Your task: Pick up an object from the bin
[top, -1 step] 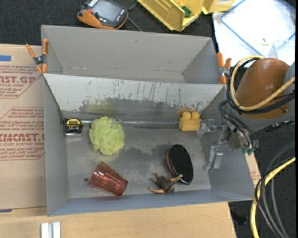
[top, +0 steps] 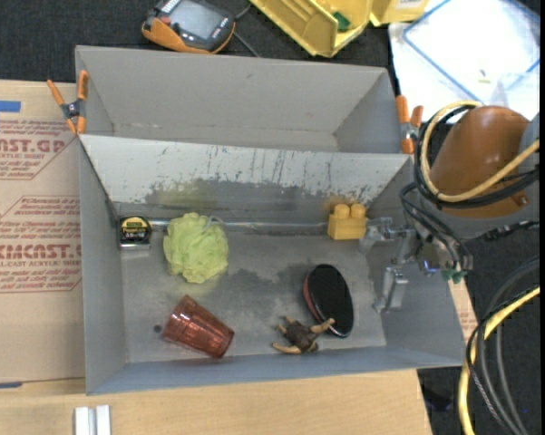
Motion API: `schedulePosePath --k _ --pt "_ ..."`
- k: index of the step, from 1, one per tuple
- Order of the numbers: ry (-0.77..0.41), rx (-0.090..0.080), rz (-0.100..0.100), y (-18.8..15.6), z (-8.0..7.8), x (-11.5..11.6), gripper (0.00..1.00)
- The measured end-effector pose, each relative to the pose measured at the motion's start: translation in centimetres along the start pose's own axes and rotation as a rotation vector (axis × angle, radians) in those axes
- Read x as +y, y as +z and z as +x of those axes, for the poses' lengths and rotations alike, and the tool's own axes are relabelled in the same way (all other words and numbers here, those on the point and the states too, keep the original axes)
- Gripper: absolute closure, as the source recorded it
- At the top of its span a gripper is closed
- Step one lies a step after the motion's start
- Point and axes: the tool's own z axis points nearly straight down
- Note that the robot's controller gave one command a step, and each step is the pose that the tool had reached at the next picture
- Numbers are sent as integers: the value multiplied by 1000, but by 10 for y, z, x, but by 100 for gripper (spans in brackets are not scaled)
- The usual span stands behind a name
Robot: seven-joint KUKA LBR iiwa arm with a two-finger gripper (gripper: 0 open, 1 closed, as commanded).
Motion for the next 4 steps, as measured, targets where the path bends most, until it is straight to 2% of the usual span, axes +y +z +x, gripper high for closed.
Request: schedulePosePath --k 1,2,3,4 --pt "-382 -2 0 32 -19 -1 0" --pt "-73 -2 -1 57 19 20 0" --pt "-415 -6 2 94 -2 28 0" --pt "-164 -2 -1 93 27 89 0"
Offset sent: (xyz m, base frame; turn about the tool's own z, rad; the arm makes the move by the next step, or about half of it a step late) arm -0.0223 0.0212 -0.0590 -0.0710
